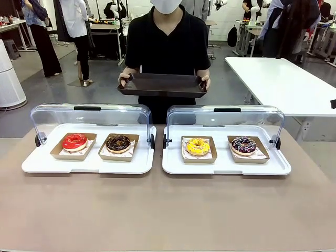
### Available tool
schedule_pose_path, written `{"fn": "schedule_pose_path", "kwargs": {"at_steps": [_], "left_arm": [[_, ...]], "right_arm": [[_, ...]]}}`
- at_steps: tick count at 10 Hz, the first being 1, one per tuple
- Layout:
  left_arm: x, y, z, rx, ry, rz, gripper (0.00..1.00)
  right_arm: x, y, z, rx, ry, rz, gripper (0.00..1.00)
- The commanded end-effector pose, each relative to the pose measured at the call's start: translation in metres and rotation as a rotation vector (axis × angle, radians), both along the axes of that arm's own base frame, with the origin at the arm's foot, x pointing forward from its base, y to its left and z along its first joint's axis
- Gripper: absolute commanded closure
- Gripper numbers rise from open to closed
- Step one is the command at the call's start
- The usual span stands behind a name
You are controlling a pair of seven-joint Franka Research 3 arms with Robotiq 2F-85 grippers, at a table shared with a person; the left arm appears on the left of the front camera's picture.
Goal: Provide the desired donut to the person.
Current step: Pick up and lift the Paper togo box containing the Donut pointed at by the person.
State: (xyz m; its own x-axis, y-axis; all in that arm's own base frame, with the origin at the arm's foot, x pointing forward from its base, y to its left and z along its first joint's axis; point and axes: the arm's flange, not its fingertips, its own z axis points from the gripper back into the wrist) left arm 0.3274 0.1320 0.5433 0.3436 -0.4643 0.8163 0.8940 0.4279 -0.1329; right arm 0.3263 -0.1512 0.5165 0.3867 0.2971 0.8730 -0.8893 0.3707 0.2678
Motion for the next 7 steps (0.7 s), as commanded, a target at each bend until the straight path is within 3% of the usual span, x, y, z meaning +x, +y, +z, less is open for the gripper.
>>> {"fn": "schedule_pose_path", "kwargs": {"at_steps": [1,7], "left_arm": [[0.0009,0.0002,0.0030,-0.021,-0.011,-0.004,0.00],[0.0009,0.0002,0.0030,-0.021,-0.011,-0.004,0.00]], "right_arm": [[0.0028,0.0001,0.0013,0.025,-0.025,0.008,0.00],[0.0028,0.0001,0.0013,0.025,-0.025,0.008,0.00]]}}
